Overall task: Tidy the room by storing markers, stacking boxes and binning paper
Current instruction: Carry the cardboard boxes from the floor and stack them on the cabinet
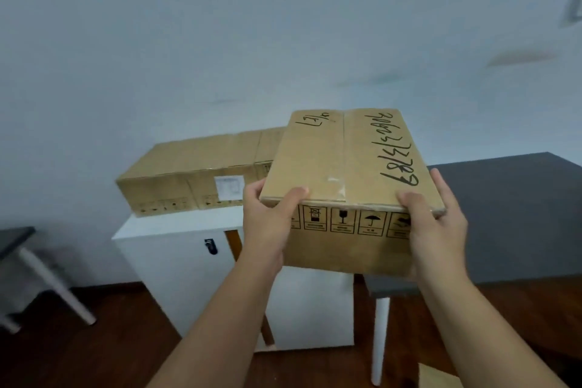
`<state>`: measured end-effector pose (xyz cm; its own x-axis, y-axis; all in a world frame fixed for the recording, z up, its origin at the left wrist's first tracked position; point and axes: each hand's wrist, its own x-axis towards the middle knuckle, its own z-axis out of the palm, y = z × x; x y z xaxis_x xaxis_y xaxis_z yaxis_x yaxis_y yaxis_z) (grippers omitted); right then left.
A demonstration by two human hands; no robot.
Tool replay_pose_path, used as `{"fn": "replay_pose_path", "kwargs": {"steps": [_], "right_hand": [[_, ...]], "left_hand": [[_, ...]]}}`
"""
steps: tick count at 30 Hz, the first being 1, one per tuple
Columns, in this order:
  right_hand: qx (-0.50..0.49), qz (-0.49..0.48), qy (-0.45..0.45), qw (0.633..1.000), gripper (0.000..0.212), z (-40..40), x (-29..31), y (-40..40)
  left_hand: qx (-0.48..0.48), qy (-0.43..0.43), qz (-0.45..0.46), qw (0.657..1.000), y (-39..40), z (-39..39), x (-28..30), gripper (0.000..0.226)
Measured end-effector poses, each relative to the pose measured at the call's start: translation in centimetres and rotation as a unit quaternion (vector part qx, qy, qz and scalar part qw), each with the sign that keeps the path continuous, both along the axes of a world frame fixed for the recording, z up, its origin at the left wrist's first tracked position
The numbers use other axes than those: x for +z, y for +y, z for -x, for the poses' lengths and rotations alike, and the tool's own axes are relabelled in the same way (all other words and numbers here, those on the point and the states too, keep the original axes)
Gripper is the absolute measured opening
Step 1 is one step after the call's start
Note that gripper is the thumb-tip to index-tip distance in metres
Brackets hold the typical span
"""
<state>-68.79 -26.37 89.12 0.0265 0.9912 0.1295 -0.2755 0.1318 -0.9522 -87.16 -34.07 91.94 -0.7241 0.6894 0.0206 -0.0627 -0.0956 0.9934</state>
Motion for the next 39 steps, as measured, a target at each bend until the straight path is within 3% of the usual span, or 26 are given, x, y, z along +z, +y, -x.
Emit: {"fn": "replay_pose_path", "kwargs": {"steps": [6,10,14,21,25,29,33,39], "right_hand": [[0.126,-0.036,0.031,0.991,0.067,13.1,2.1,-0.5],[0.185,-0.051,0.060,0.980,0.070,21.9,2.8,-0.3],[0.220,-0.063,0.079,0.970,0.078,30.9,3.9,1.8],[0.251,-0.111,0.024,0.961,0.082,46.7,6.4,8.6],[0.288,-0.180,-0.065,0.938,0.073,53.7,3.6,10.3],[0.287,-0.214,-0.187,0.915,0.084,58.3,-0.5,11.4],[0.278,-0.225,-0.212,0.909,0.101,62.6,-1.1,12.4],[0.326,-0.139,-0.184,0.917,0.122,66.9,-3.4,13.1]], "left_hand": [[0.110,0.011,-0.040,0.993,-5.1,10.7,1.9,0.063],[0.164,0.025,-0.042,0.985,-6.5,18.0,2.7,0.078],[0.199,0.053,-0.057,0.977,-5.5,26.2,4.4,0.077],[0.223,0.095,-0.035,0.969,-0.4,41.9,7.1,0.069],[0.145,0.102,0.093,0.980,0.8,50.3,4.6,0.055],[0.043,0.106,0.128,0.985,1.0,57.5,-0.5,0.085],[-0.005,0.164,0.145,0.976,1.5,63.4,-3.2,0.068],[-0.105,0.137,0.156,0.973,2.8,70.9,-6.9,0.062]]}}
